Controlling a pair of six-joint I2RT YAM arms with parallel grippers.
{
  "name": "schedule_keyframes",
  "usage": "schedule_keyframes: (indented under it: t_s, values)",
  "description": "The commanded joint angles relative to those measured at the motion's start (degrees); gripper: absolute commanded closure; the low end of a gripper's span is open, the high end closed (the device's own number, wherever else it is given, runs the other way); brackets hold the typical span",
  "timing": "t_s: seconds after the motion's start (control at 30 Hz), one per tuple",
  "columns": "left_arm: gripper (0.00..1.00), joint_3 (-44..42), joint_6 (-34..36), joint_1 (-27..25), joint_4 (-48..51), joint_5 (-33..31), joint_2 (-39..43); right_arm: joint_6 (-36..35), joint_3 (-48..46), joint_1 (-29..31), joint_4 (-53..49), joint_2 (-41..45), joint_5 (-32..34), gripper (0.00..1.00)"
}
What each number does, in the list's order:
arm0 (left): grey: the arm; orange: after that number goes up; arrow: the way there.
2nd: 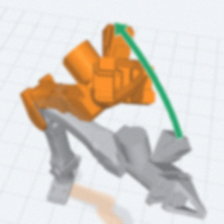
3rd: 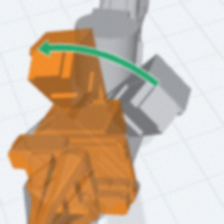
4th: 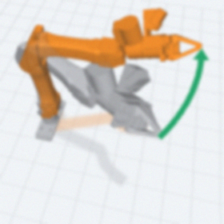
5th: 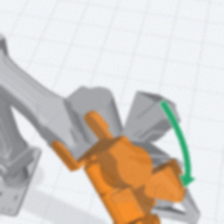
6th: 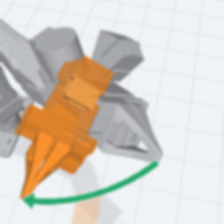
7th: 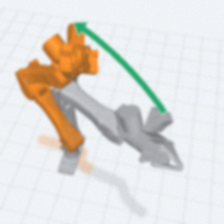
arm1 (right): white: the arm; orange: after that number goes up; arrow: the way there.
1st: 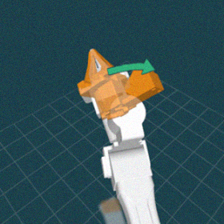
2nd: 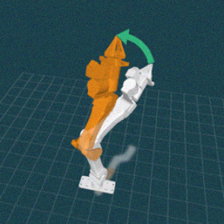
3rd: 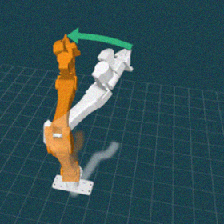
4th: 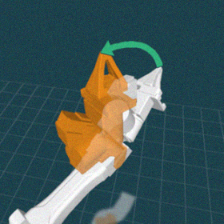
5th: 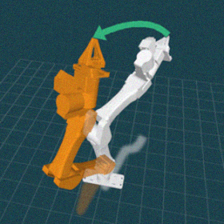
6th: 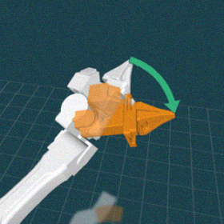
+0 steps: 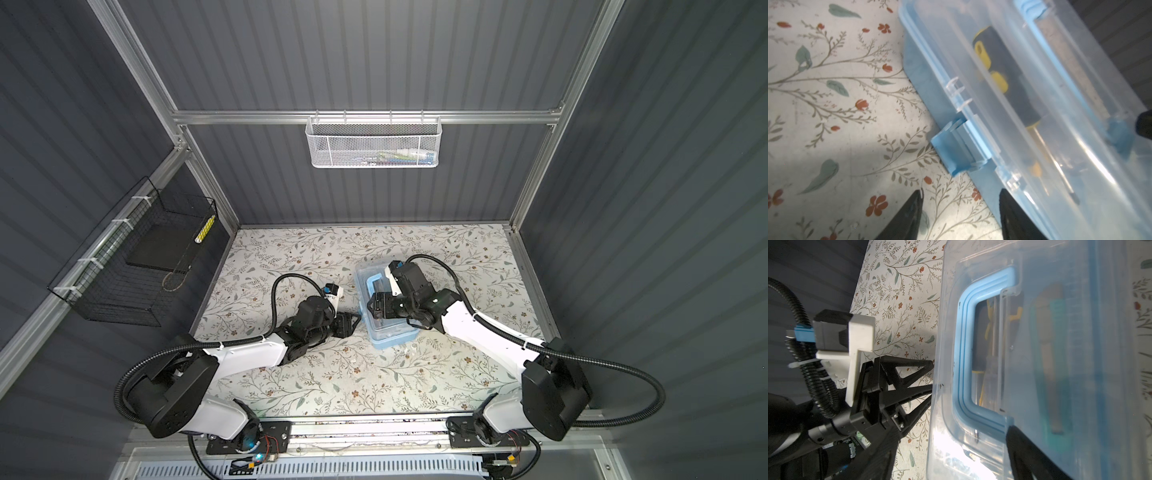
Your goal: Pack the tool kit
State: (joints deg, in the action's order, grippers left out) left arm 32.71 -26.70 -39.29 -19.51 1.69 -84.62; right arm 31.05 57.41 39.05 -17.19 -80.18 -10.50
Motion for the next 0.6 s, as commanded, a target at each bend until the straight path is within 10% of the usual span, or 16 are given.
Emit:
schedule_keyframes:
  t_s: [0.0, 0.57]
  values:
    - [0.32, 0.29, 3.56, 0.19, 5.71, -2.82, -0.27, -0.11, -0.55, -0.16, -1.44, 1.08, 0.49, 0.16]
    - [0.16, 5.68, 7.49, -0.77, -4.13, 1.55, -11.71, 0.88, -0.54, -0.11, -1.27, 1.09, 0.22, 0.16]
